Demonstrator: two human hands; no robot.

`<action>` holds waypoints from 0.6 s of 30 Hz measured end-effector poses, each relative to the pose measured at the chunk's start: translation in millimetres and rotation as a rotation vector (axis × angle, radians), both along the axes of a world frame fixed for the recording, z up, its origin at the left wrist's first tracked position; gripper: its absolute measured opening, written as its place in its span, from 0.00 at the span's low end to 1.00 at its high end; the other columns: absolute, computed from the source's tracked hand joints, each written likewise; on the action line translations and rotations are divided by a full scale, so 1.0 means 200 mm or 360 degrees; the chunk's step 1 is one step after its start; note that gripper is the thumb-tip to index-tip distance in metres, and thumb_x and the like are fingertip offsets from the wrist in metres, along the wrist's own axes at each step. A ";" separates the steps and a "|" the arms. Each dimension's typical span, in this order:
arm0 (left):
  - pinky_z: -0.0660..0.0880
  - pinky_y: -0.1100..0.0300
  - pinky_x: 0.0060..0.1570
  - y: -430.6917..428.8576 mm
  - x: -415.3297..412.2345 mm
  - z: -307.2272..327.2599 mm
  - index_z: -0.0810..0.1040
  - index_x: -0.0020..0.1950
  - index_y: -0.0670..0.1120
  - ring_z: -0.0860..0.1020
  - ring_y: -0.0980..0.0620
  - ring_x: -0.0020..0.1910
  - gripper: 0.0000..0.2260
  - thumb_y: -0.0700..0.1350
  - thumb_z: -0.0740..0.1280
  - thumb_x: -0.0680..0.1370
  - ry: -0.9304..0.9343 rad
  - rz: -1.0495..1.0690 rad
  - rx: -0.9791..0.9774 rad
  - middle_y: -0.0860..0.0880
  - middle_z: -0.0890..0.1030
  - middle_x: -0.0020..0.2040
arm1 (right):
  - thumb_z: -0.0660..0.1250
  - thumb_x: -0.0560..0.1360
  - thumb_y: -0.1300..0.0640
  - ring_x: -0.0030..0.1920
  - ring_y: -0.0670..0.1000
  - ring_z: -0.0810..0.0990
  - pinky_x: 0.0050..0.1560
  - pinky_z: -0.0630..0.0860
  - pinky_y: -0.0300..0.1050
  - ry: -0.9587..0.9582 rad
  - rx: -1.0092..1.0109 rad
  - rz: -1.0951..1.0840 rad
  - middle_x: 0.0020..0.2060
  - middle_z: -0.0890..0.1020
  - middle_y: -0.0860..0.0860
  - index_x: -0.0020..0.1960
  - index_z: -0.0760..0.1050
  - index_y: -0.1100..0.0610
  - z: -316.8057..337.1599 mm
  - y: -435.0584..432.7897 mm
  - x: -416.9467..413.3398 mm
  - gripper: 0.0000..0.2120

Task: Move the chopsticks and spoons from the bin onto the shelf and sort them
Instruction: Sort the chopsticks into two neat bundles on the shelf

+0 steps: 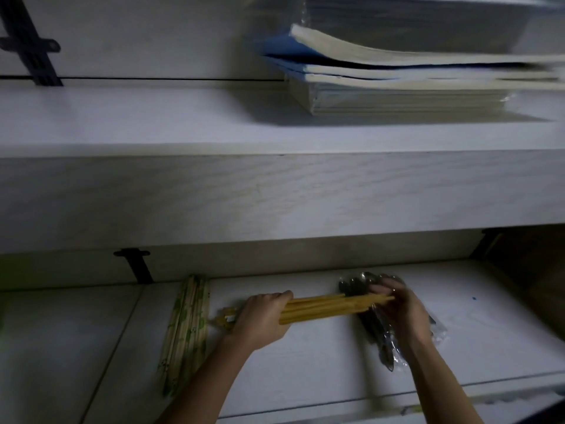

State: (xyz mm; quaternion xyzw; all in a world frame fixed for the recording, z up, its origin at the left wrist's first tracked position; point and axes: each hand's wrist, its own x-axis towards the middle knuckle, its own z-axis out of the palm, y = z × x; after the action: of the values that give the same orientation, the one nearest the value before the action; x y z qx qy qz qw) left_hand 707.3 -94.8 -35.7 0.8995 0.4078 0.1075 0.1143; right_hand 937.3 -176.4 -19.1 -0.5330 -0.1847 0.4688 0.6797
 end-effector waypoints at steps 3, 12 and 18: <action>0.74 0.59 0.43 0.00 0.01 0.01 0.74 0.56 0.50 0.80 0.48 0.49 0.13 0.47 0.65 0.72 -0.0220 0.0046 -0.0168 0.49 0.82 0.49 | 0.61 0.70 0.68 0.54 0.54 0.79 0.65 0.70 0.55 -0.0147 -0.0006 0.0422 0.53 0.80 0.58 0.57 0.73 0.60 -0.06 -0.03 -0.07 0.17; 0.76 0.59 0.37 -0.08 0.13 0.03 0.76 0.45 0.46 0.79 0.53 0.36 0.06 0.38 0.67 0.70 -0.0920 0.0236 -0.0999 0.51 0.77 0.35 | 0.73 0.65 0.60 0.44 0.51 0.82 0.45 0.79 0.38 -0.0458 0.0429 0.0620 0.37 0.83 0.51 0.44 0.77 0.61 0.15 0.10 -0.42 0.10; 0.77 0.63 0.50 -0.12 0.11 -0.01 0.71 0.50 0.57 0.78 0.58 0.49 0.19 0.35 0.70 0.71 -0.1336 0.0424 -0.1202 0.55 0.78 0.46 | 0.71 0.70 0.62 0.41 0.45 0.81 0.45 0.79 0.36 -0.0636 0.0287 0.0816 0.36 0.81 0.48 0.45 0.77 0.58 0.18 0.15 -0.54 0.05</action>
State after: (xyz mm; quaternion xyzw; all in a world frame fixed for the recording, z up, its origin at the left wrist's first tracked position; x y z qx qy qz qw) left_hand 728.9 -119.7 -36.9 0.6176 0.4472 0.3155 0.5648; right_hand 829.6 -146.3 16.0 -0.4882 -0.4832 0.4926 0.5343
